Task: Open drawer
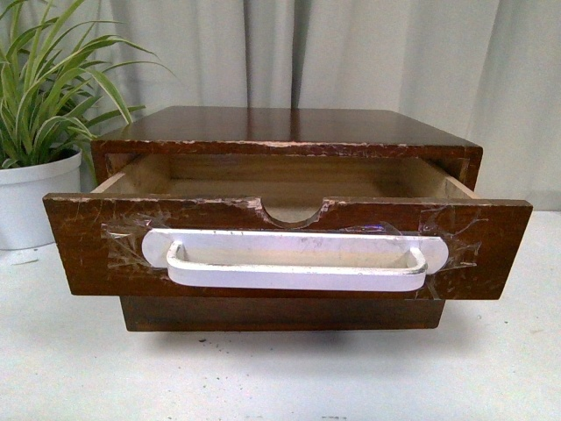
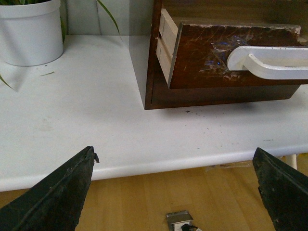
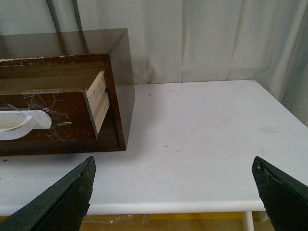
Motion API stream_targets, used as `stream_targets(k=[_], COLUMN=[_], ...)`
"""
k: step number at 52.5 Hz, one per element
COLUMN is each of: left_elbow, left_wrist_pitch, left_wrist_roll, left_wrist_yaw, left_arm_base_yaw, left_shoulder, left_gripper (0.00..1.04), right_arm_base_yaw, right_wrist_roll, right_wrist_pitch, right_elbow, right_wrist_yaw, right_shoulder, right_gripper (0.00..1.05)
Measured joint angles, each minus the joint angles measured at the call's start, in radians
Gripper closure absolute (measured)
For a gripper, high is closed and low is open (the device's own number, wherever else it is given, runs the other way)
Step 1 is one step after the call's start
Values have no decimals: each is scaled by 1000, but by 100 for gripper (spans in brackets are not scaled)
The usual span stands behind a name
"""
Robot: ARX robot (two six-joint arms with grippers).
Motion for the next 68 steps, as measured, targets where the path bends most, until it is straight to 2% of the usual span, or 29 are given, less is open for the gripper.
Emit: stream_targets(k=[3,6,11,14,15,18,25,26,55,57,68], left_elbow=[-44,-71,-78,-86,-89,-94,-132,-132,-132,-132,-132], left_wrist_pitch=[101,161,166,164,164,162,162,162,162,162,162], left_wrist_roll=[19,29,34,38,39,43,45,47,47,46,46], left_wrist_yaw=[-99,-120,-87,13,35,47,58,59,58,59,59], left_arm_base_yaw=[-13,-1,37,104,130,179,187,187,188,188,188], left_shoulder=[-34,-68,-83,-94,-97,-101,-140,-142,-144,-144,-144], left_gripper=[17,29,44,53,56,69,101,100,101,99,65], right_arm_base_yaw=[21,53,162,204,208,220,221,221,221,221,221], right_wrist_roll=[-11,-18,-24,-24,-26,-27,-28,-31,-31,-32,-32], right_wrist_pitch=[32,40,40,40,40,43,46,47,55,55,55], right_elbow=[-15,-35,-57,-68,-69,-82,-101,-104,-162,-162,-162], right_wrist_yaw=[68,127,257,277,276,278,284,284,284,284,284], right_shoulder=[-15,-34,-55,-64,-66,-75,-93,-96,-147,-147,-147], right_gripper=[18,30,46,55,57,71,101,104,104,99,67])
